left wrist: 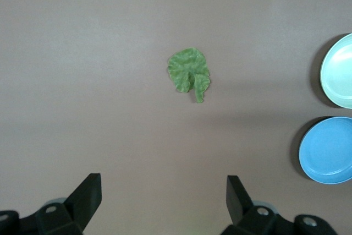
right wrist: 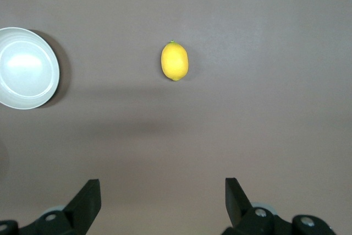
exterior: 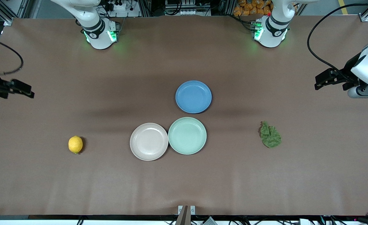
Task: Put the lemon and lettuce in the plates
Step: 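Move the right gripper out toward the yellow lemon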
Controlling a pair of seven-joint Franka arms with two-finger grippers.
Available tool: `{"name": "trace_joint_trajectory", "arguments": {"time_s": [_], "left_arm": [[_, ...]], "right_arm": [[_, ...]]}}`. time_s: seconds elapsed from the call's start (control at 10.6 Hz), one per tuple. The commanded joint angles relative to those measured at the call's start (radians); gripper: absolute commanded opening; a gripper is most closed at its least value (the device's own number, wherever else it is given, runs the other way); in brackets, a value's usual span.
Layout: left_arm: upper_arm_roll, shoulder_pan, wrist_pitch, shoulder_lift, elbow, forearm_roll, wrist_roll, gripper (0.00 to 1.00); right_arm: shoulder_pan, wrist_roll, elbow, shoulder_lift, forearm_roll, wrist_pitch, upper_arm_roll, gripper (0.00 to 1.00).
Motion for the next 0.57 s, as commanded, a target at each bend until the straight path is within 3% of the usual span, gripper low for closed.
{"name": "trace_joint_trajectory", "arguments": {"time_s": [0.0, 0.47], "left_arm": [[-0.002, -0.001, 0.005, -0.005, 0.000, 0.022, -0.007, 1.00], [-0.002, -0.003, 0.005, -0.005, -0.002, 0.022, -0.008, 1.00]], "right_arm": [[-0.008, 0.005, 0.011, 0.095, -0.007, 0.078, 0.015, 1.00], [0.029, -0.006, 0.018, 0.221, -0.026, 0.161, 0.018, 1.00]]}}
